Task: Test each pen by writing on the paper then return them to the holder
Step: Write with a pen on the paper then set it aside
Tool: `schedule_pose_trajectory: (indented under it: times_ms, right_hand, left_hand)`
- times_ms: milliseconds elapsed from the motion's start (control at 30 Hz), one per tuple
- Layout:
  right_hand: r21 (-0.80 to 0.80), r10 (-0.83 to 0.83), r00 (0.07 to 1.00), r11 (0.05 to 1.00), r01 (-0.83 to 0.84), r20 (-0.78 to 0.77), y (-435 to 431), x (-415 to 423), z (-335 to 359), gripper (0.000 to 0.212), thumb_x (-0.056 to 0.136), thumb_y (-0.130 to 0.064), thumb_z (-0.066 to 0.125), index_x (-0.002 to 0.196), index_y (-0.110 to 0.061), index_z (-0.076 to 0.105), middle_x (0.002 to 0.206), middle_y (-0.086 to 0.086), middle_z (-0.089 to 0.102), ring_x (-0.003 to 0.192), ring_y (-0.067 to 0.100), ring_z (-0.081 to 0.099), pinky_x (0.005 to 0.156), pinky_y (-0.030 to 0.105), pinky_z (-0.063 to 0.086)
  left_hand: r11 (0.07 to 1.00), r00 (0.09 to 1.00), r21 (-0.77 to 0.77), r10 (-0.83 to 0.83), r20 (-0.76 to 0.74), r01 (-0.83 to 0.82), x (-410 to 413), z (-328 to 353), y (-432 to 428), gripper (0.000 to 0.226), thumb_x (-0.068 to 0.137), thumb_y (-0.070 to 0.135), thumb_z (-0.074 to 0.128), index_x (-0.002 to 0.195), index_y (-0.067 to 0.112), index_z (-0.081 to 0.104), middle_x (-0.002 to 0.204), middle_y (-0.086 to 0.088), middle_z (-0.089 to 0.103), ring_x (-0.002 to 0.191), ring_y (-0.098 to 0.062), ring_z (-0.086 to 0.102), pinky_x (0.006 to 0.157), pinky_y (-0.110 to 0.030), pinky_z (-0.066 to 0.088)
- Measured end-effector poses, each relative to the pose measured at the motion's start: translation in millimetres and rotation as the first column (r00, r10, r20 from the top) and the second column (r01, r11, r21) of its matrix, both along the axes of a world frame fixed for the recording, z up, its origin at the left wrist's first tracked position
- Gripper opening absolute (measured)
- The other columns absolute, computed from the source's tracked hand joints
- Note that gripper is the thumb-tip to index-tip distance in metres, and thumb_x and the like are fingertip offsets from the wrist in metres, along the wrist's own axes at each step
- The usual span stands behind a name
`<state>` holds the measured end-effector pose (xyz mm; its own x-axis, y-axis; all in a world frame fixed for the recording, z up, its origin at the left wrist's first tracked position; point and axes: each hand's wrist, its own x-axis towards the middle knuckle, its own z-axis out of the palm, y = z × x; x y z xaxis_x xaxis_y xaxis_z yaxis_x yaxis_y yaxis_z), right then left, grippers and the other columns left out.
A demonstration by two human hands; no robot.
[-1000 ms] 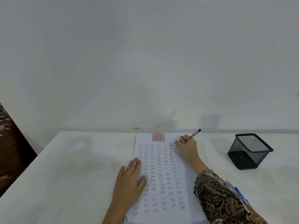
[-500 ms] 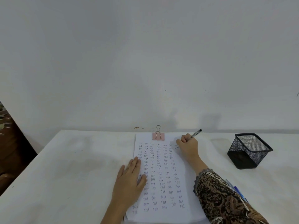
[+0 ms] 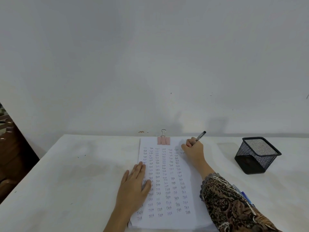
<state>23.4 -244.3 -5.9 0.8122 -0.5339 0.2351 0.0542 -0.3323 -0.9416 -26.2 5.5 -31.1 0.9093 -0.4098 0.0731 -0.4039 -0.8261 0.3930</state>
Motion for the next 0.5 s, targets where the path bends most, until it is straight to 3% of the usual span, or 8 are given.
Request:
schedule_pose_trajectory:
  times_ms: [67, 133, 200, 267, 400, 500]
  right_hand:
    - [0.053, -0.041, 0.999, 0.998, 0.041, -0.011, -2, 0, -1, 0.047, 0.072, 0.013, 0.049, 0.052, -0.018, 0.021, 0.054, -0.001, 0.02, 0.054, 0.008, 0.02, 0.066, 0.012, 0.024]
    - [0.285, -0.092, 0.995, 0.955, 0.078, 0.036, -8, -2, -3, 0.053, 0.075, 0.014, 0.049, 0.047, -0.023, 0.022, 0.045, -0.007, 0.022, 0.045, 0.011, 0.021, 0.05, 0.015, 0.026]
    - [0.582, -0.143, 0.982, 0.812, 0.045, 0.124, -16, -5, -3, 0.051, 0.081, 0.016, 0.045, 0.05, -0.019, 0.024, 0.04, -0.009, 0.024, 0.035, 0.008, 0.02, 0.038, 0.015, 0.019]
    - [0.749, -0.172, 0.973, 0.662, -0.002, 0.154, -22, -9, 1, 0.044, 0.085, 0.012, 0.044, 0.057, -0.017, 0.028, 0.042, -0.005, 0.029, 0.033, 0.008, 0.024, 0.036, 0.015, 0.019]
    - [0.901, -0.182, 0.969, 0.428, -0.074, 0.166, -21, -12, 8, 0.042, 0.095, -0.019, 0.046, 0.055, -0.017, 0.031, 0.045, -0.004, 0.03, 0.031, 0.01, 0.028, 0.035, 0.015, 0.019]
    - [0.928, -0.271, 0.943, 0.363, -0.084, 0.191, -23, -18, 16, 0.045, 0.099, -0.034, 0.036, 0.057, -0.018, 0.03, 0.058, -0.003, 0.03, 0.031, 0.009, 0.027, 0.034, 0.016, 0.018]
  left_hand:
    - [1.0, 1.0, 0.004, 0.003, 0.003, -0.003, 0, 0, -1, 0.09, 0.064, 0.062, -0.011, 0.147, 0.026, -0.004, 0.146, 0.02, -0.015, 0.139, 0.004, -0.009, 0.111, -0.021, -0.012]
    - [1.0, 1.0, 0.009, 0.008, 0.009, -0.008, 0, -1, -1, 0.09, 0.064, 0.061, -0.012, 0.147, 0.026, -0.004, 0.146, 0.021, -0.014, 0.14, 0.002, -0.008, 0.111, -0.021, -0.012]
    - [1.0, 1.0, 0.018, 0.011, 0.02, -0.011, 1, -2, -1, 0.091, 0.064, 0.061, -0.012, 0.147, 0.025, -0.004, 0.146, 0.021, -0.015, 0.141, 0.001, -0.007, 0.111, -0.022, -0.012]
    - [1.0, 1.0, 0.017, 0.01, 0.024, -0.011, 1, -2, -2, 0.092, 0.063, 0.061, -0.012, 0.147, 0.024, -0.003, 0.149, 0.019, -0.013, 0.141, 0.001, -0.006, 0.111, -0.022, -0.012]
    - [1.0, 1.0, 0.017, 0.01, 0.018, -0.01, 1, -1, -1, 0.093, 0.063, 0.061, -0.012, 0.148, 0.023, -0.002, 0.154, 0.015, -0.007, 0.142, 0.0, -0.006, 0.112, -0.022, -0.011]
    - [1.0, 1.0, 0.02, 0.011, 0.023, -0.011, 1, -1, -1, 0.093, 0.063, 0.061, -0.012, 0.148, 0.024, -0.001, 0.155, 0.014, -0.006, 0.142, 0.0, -0.005, 0.112, -0.023, -0.01]
